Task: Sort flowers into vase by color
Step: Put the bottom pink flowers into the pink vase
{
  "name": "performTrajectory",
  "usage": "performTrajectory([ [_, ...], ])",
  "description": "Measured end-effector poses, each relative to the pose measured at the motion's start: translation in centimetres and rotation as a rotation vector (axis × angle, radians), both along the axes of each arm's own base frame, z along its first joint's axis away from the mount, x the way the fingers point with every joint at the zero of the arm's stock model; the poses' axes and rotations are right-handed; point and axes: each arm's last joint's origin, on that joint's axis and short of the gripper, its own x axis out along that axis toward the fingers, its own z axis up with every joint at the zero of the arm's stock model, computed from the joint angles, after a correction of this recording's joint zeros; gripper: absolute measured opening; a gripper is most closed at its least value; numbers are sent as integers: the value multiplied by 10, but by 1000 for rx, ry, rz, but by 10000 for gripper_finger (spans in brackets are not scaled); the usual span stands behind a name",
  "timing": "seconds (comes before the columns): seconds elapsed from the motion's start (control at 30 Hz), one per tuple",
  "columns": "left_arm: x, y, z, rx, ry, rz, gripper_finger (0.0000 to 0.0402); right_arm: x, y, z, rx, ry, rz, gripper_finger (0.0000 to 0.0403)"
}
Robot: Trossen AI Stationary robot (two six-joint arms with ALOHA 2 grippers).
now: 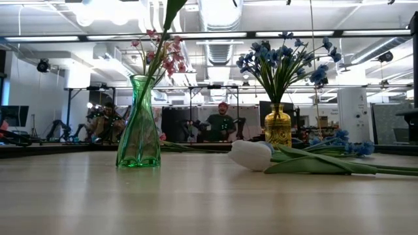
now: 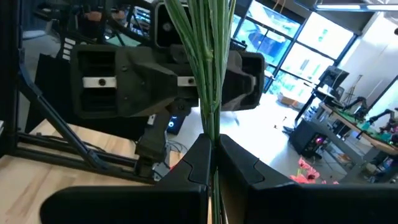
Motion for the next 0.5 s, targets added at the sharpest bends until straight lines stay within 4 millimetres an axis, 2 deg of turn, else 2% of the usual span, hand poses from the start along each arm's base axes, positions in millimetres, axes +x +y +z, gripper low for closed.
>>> performTrajectory([
  [0.23, 16, 1, -7, 39, 12, -43, 211, 0, 0, 0, 11, -1, -2, 13],
  [0.5, 38, -1, 10, 65, 22, -23, 211, 0, -1, 0, 10, 0, -3, 13],
])
